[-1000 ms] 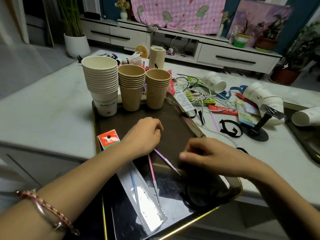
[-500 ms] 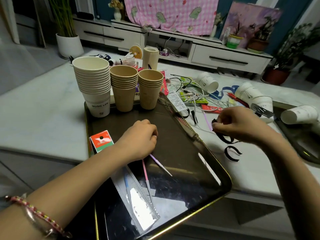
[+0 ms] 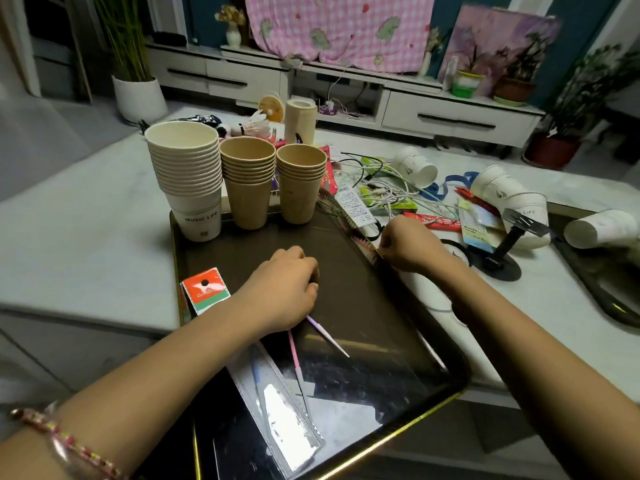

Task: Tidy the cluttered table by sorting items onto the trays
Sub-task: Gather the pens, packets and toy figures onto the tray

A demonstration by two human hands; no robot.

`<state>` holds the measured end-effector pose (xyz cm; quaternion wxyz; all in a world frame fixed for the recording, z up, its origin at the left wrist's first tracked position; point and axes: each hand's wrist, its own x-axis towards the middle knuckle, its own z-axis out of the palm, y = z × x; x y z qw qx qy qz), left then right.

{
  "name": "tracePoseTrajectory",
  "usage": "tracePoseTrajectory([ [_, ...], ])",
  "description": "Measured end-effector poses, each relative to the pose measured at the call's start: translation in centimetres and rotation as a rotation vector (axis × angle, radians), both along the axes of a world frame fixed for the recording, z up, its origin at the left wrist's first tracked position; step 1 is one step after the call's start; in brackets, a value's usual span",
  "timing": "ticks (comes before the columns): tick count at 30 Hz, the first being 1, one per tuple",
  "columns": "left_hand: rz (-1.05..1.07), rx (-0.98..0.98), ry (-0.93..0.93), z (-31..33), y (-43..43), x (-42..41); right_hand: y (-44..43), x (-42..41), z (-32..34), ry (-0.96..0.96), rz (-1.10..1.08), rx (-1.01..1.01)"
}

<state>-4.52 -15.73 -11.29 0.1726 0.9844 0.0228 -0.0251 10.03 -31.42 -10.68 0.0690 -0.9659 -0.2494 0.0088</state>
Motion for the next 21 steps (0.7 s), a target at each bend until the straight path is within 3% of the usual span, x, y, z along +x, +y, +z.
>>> tracePoseTrajectory([
  [3,-0.002,-0.005,0.004,-0.1,0.1,0.1,-1.1,-0.6,2.0,0.083,-0.006,-0.037],
  [9,0.151,-0.22,-0.192,0.2,0.5,0.4,-4.6,-5.8,7.4,0.134,-0.078,0.217],
  [11,0.235,-0.287,-0.28,0.3,0.8,0.6,-3.4,-9.2,6.8,0.295,0.029,0.207],
  [14,0.258,-0.322,-0.3,0.3,1.1,0.5,-1.7,-12.1,3.9,0.438,0.156,0.029],
  [16,0.22,-0.316,-0.246,0.2,1.0,0.2,-1.7,-10.8,3.1,0.474,0.151,0.108],
  [17,0.195,-0.304,-0.21,0.1,0.8,0.1,-2.1,-9.0,3.0,0.449,0.088,0.232],
  [19,0.143,-0.231,-0.136,-0.1,0.1,-0.1,-3.3,-4.7,2.9,0.22,-0.081,0.431],
  [21,0.089,-0.079,-0.092,-0.3,-0.7,-0.1,-4.4,-0.9,1.9,0.029,-0.205,0.373],
])
